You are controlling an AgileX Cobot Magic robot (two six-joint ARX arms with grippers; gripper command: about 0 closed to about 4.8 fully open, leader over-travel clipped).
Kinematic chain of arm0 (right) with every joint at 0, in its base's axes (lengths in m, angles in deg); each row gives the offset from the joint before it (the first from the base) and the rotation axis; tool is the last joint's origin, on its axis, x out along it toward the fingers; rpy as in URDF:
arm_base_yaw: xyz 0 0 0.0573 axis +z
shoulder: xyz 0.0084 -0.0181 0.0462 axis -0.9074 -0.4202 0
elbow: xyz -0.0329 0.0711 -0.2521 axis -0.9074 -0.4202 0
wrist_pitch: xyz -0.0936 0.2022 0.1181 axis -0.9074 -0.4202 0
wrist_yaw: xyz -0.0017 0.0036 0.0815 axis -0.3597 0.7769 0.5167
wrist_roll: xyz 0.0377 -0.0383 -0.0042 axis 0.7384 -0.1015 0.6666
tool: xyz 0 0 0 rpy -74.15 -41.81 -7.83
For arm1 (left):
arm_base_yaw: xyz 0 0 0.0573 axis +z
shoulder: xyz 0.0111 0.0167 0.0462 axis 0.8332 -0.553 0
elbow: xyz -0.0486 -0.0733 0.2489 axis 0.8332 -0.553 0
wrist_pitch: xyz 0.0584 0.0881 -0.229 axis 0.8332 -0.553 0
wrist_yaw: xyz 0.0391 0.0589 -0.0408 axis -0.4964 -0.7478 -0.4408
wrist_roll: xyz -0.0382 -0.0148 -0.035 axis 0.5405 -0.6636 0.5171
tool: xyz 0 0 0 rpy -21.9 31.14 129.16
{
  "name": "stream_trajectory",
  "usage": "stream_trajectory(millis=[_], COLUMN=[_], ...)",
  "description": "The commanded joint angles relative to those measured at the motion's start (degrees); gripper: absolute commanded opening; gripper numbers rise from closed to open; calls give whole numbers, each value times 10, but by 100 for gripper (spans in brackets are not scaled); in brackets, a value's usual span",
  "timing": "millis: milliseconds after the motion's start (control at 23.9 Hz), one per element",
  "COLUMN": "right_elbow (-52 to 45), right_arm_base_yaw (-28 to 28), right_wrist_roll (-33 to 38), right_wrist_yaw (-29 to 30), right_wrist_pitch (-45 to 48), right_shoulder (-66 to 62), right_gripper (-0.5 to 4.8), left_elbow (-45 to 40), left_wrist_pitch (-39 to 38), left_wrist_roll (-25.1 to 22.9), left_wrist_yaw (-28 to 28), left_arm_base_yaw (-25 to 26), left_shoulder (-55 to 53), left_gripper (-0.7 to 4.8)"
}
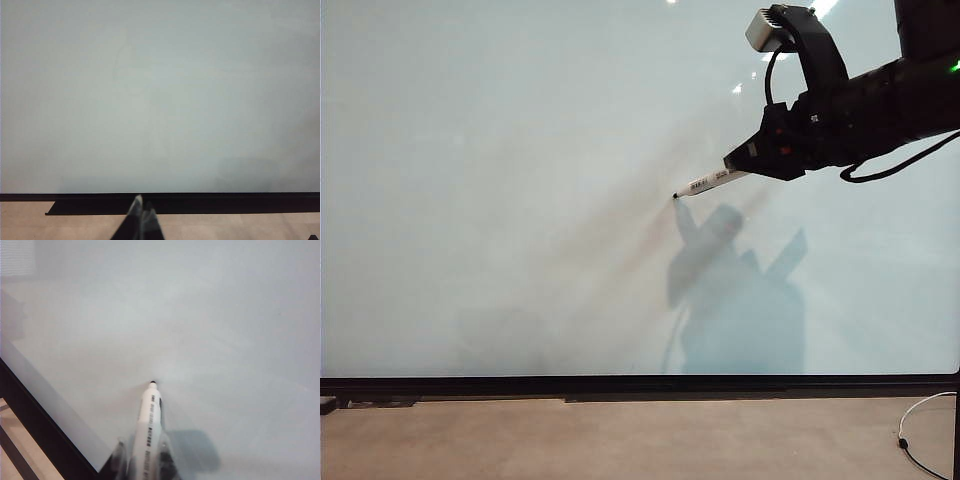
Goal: Pick up the pen on the shelf to the right of the whiteboard and draw a rectangle.
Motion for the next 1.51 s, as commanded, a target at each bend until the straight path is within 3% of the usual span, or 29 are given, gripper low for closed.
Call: stream_trajectory(millis=[42,1509], right_elbow=[4,4], right_arm_base_yaw=[0,1], right_wrist_roll=[-10,-30], right_wrist_yaw=[-6,-4], right_wrist_pitch=[9,10], right_shoulder=[1,33], right_gripper=[-4,-4], left_elbow=[2,2], left_wrist_pitch=[3,3], left_wrist_roll=[-2,-2], left_wrist_yaw=[0,0], left_arm_base_yaw=[0,0], left_shoulder=[0,0], left_gripper=[-5,-4])
